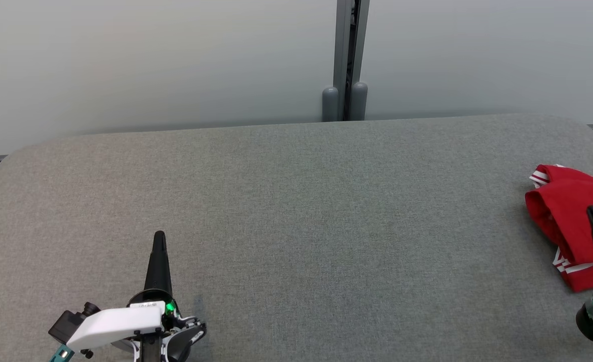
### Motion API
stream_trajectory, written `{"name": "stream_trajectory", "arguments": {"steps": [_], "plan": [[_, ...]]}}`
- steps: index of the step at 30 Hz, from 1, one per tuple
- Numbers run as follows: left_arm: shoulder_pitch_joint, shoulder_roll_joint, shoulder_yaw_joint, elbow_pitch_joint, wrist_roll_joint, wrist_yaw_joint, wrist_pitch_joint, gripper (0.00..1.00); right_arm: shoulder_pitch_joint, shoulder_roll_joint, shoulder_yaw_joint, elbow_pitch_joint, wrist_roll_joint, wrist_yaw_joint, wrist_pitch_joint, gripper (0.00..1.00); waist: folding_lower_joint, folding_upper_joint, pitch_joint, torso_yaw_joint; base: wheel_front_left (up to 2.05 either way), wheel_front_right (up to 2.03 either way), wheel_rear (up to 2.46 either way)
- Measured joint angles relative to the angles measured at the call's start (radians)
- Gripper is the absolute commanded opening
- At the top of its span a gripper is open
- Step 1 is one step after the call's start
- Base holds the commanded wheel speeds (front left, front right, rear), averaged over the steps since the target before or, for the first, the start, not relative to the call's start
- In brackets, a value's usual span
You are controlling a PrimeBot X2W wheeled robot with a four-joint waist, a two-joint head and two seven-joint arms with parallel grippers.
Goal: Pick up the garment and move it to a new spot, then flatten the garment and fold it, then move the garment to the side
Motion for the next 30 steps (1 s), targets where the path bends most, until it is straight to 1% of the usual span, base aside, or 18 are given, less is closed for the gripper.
{"name": "stream_trajectory", "arguments": {"steps": [30], "plan": [[0.000,0.000,0.000,0.000,0.000,0.000,0.000,0.00,0.000,-0.003,0.006,0.000,0.006,0.000,-0.003,0.00,0.0001,0.0000,0.000,0.000,0.00,0.00,0.00]]}}
